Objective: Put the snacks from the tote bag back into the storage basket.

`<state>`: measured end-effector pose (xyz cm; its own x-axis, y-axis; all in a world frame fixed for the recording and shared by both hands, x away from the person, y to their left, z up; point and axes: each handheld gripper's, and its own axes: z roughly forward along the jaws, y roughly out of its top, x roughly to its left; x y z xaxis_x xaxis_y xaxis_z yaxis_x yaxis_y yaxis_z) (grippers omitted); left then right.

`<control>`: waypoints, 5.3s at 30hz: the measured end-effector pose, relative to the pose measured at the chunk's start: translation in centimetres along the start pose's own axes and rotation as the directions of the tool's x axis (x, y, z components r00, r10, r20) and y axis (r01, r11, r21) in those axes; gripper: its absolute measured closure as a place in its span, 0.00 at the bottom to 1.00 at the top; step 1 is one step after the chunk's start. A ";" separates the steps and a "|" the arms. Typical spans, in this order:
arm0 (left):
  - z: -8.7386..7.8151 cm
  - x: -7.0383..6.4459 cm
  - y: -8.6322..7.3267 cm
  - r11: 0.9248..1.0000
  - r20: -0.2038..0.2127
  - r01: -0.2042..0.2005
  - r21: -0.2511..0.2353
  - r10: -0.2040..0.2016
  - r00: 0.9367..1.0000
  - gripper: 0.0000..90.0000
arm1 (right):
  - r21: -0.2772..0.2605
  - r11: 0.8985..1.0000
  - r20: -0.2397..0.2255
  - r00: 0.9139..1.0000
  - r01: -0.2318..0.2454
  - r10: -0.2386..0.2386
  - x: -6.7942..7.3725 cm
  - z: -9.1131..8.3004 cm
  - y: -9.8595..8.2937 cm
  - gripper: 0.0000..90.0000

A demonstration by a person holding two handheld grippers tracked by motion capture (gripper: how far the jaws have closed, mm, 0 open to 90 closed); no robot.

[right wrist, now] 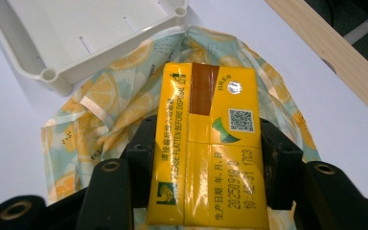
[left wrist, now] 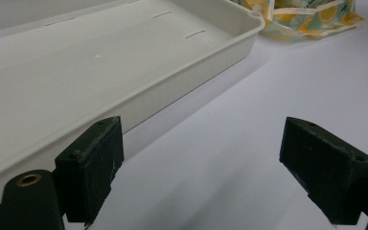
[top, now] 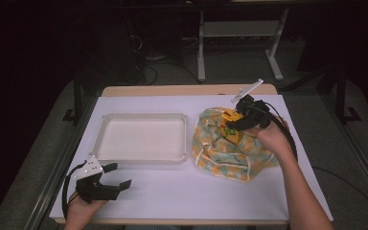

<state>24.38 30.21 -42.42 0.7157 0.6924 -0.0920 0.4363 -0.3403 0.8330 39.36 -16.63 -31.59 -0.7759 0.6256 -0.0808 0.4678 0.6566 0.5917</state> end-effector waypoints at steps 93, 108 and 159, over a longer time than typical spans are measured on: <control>-0.2 0.2 0.0 1.000 0.003 0.011 -0.017 -0.011 1.000 0.16 | -0.104 0.969 -0.180 0.953 0.226 -0.242 5.6 0.0 7.5 0.55; -0.2 0.2 0.0 1.000 0.003 0.008 -0.022 -0.008 1.000 0.16 | -0.110 0.961 -0.180 0.946 0.254 -0.270 6.2 0.1 8.6 0.55; -0.3 0.4 0.0 1.000 0.002 0.005 -0.019 -0.005 1.000 0.16 | -0.134 0.941 -0.230 0.914 0.309 -0.333 8.9 2.2 12.3 0.55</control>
<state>24.50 30.67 -42.32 0.7144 0.6930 -0.0975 0.4296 -0.3243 0.8428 39.18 -2.06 -26.78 -0.9626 0.2566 -0.0868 0.1437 0.7553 0.6395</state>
